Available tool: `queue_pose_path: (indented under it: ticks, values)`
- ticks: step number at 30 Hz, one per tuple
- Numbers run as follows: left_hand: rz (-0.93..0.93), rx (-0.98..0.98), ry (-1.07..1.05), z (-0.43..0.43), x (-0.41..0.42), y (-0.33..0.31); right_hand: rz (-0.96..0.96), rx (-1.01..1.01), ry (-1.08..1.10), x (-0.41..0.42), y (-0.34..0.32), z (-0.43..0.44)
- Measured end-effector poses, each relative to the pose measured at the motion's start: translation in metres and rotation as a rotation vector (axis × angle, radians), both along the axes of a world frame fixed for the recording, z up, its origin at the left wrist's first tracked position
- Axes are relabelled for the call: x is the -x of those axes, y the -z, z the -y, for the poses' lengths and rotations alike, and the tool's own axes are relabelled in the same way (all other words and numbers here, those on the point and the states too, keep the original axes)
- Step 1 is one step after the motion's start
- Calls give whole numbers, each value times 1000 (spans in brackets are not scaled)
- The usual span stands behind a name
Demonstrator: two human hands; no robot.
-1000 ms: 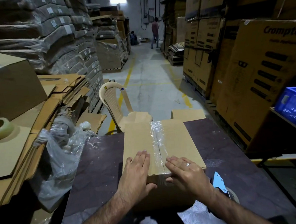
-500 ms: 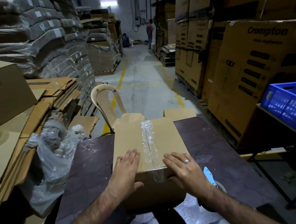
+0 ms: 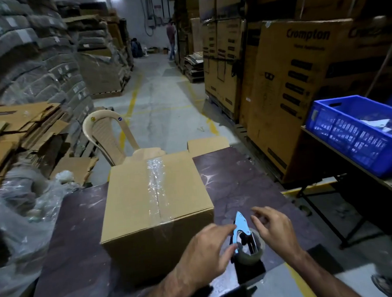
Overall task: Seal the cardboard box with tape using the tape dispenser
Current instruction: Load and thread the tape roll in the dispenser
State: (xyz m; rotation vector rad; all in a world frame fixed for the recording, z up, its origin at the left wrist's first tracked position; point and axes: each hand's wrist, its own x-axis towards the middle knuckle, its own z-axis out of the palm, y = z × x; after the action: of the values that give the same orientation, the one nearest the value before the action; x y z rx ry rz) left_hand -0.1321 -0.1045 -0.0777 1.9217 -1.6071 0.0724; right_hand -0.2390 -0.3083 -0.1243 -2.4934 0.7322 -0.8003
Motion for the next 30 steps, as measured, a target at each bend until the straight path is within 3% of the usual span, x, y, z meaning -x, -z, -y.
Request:
queue_pose_path:
  ticks: [4, 8, 16, 19, 24, 30]
  values:
    - [-201, -208, -83, 35, 13, 33, -95, -162, 85, 12, 32, 13]
    - [-545, -350, -278, 70, 9, 66, -209, -365, 171, 15, 53, 23]
    - [-753, -615, -501, 115, -4, 100, -439, -618, 253, 9, 84, 33]
    - [-851, -670, -535, 124, -7, 114, -501, -645, 287, 6, 88, 32]
    - [-864, -727, -539, 129, -8, 117, -641, -591, 299, -4, 87, 30]
    - [-1079, -592, -556, 130, -5, 116, -576, -558, 314, 1, 83, 26]
